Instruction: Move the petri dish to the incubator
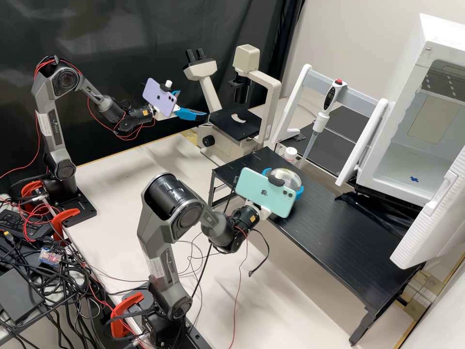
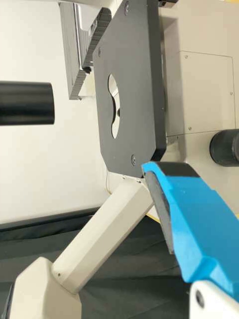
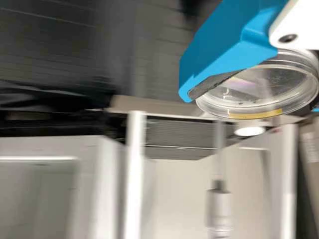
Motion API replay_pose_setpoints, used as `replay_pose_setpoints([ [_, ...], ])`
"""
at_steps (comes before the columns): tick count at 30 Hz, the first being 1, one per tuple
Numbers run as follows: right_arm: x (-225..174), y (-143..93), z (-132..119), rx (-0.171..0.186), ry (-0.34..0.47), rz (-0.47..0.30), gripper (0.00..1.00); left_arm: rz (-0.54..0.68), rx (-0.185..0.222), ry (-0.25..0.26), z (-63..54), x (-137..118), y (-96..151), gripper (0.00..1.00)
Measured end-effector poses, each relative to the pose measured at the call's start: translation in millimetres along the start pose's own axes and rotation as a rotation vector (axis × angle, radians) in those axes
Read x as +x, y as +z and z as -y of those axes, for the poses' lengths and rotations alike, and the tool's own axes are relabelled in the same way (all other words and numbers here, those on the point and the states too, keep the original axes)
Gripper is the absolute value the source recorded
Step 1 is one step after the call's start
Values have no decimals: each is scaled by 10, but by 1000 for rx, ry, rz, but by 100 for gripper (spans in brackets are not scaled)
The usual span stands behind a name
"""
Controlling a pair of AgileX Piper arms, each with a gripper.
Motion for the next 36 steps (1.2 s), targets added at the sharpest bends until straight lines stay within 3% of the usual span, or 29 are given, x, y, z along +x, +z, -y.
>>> replay_pose_setpoints([
  [7,169,388,-624,8,184,93,0,0,0,0,0,0,0,100],
  [17,639,574,-1341,-6,334,157,0,0,0,0,0,0,0,100],
  [23,1060,641,-1587,38,353,242,0,0,0,0,0,0,0,100],
  [36,2218,690,-1776,11,268,350,0,0,0,0,0,0,0,100],
])
